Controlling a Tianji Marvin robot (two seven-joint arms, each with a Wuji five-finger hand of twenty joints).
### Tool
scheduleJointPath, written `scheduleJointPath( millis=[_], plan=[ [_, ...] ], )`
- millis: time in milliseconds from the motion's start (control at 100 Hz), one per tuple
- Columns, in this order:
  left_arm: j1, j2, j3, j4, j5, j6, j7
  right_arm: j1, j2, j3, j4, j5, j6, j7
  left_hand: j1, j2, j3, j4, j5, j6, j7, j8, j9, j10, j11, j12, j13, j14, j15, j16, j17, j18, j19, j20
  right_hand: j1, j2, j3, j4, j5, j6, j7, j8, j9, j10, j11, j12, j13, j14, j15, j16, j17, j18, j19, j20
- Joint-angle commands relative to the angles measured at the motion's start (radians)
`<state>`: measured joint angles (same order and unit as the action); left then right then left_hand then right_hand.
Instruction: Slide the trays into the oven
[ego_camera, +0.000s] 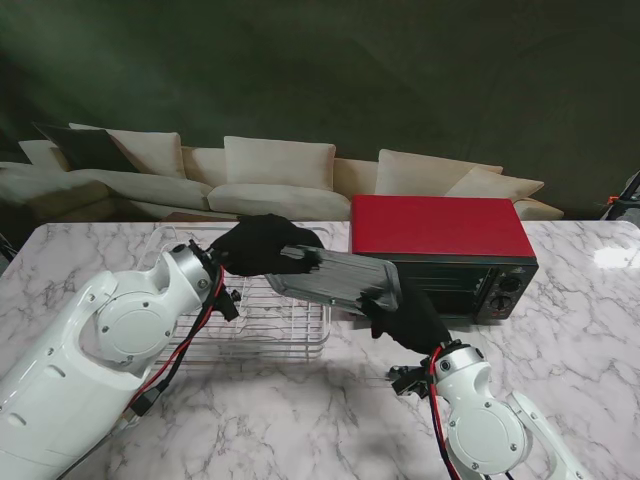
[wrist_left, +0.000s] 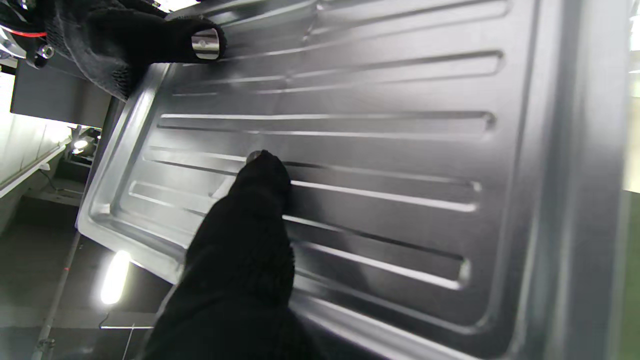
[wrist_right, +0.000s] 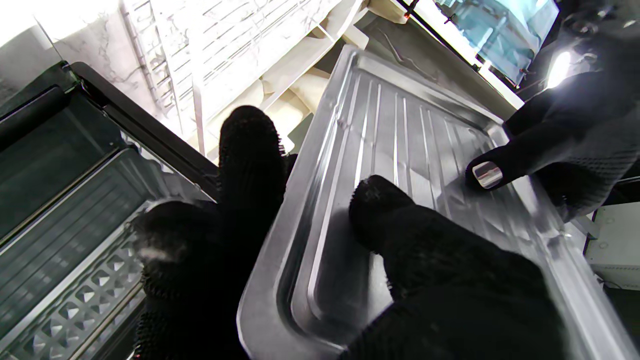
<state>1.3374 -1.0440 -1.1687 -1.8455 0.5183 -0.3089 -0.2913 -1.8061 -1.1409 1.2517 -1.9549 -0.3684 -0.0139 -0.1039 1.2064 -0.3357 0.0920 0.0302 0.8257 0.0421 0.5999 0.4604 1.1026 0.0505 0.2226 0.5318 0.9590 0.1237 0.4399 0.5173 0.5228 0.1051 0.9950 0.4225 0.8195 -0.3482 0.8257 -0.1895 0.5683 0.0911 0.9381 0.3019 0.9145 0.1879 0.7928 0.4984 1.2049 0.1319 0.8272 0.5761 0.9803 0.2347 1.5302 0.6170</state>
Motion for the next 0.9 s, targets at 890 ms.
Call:
scheduleJointPath(
  millis=[890],
  plan=[
    [-0.091,-0.028,0.074,0.067,-0.070,0.024,0.034,-0.105,-0.002,0.076,-0.080,0.296,0.044,0.113,-0.427,0.182,-0.111,-0.031,-0.330,-0.008,-0.443,-0.050,-0.636,0.055,-0.145,-0.314,-0.546,0.087,-0.296,-0.170,-0.474,0.205,-0.517,-0.110,0.039,-0.104,0.139,-0.040,0.241,-0.105,0.095,0.150,0.288,-0.005,0.203,0.195,0.112,-0.093,0.560,0.136,0.205,-0.137,0.433,0.085]
  ],
)
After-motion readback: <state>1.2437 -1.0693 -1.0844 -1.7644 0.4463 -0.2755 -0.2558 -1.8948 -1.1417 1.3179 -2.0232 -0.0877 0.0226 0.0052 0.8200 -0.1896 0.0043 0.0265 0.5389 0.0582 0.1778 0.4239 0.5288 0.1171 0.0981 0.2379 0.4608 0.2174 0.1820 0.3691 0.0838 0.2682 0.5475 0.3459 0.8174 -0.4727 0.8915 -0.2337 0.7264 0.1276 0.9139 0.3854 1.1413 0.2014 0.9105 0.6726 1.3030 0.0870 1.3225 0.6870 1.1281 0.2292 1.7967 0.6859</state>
